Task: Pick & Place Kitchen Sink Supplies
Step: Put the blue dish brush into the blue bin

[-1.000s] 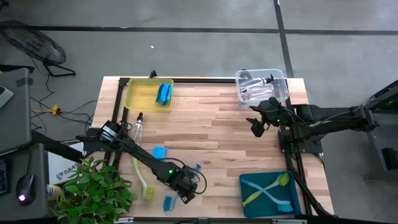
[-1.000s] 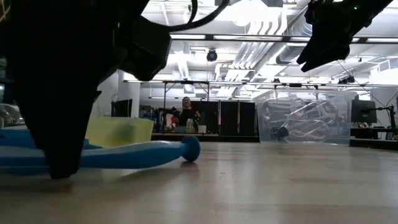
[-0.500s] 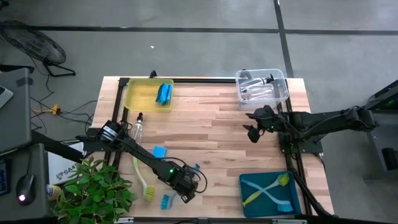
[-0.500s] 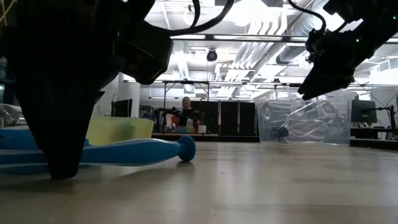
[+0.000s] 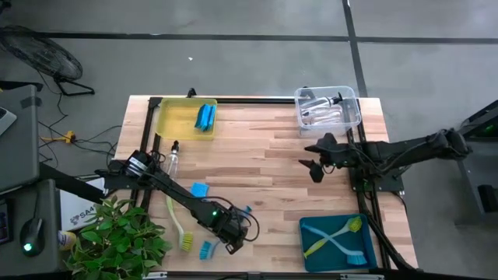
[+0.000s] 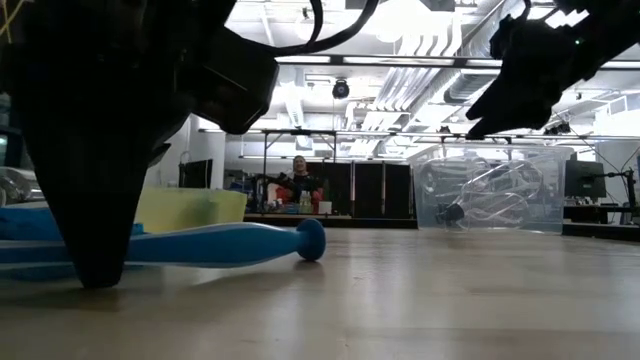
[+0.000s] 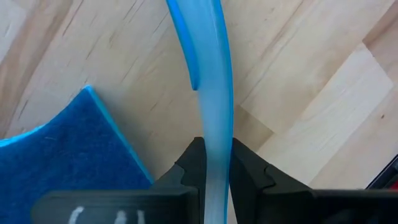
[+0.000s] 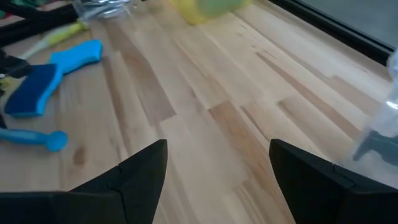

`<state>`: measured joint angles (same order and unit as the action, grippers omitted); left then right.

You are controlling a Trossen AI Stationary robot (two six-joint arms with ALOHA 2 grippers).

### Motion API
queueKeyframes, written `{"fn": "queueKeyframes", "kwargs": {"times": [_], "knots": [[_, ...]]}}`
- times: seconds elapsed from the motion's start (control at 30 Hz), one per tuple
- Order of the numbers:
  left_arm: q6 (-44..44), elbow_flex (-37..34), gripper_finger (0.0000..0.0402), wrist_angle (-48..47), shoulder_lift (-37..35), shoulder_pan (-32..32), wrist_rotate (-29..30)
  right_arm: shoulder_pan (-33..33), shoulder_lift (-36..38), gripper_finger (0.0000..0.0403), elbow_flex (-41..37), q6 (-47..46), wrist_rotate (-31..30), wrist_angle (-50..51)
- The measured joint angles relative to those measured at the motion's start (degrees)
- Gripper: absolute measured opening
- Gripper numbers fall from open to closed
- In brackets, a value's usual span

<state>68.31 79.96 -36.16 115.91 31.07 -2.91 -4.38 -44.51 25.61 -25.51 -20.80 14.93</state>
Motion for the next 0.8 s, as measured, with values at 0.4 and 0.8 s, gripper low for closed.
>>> {"fn": "queueKeyframes", "kwargs": {"times": [0.4,0.8], "knots": [[-8.8,6.5,0.0037,-4.6,-0.7,-0.3,8.5,-3.6,0.0,0.0275,0.0,0.0,-0.3,-3.8],[-27.3,10.7,0.0037,-3.9,-0.8,-3.5,24.2,-10.4,-0.1,0.0275,0.0,3.3,-5.9,-9.4]]}}
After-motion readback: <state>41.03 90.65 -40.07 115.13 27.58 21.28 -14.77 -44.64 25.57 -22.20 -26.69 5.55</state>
